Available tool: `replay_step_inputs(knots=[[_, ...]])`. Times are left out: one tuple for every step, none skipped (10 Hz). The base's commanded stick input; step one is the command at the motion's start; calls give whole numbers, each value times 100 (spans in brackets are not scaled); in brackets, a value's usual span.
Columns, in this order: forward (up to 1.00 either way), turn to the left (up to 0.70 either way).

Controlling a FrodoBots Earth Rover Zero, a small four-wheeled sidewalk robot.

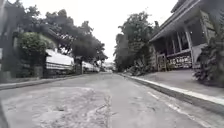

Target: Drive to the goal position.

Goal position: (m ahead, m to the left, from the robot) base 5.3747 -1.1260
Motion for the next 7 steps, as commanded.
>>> replay_step_inputs(knots=[[97, 0], [97, 0], [97, 0], [97, 0], [97, 0], [97, 0], [97, 0]])
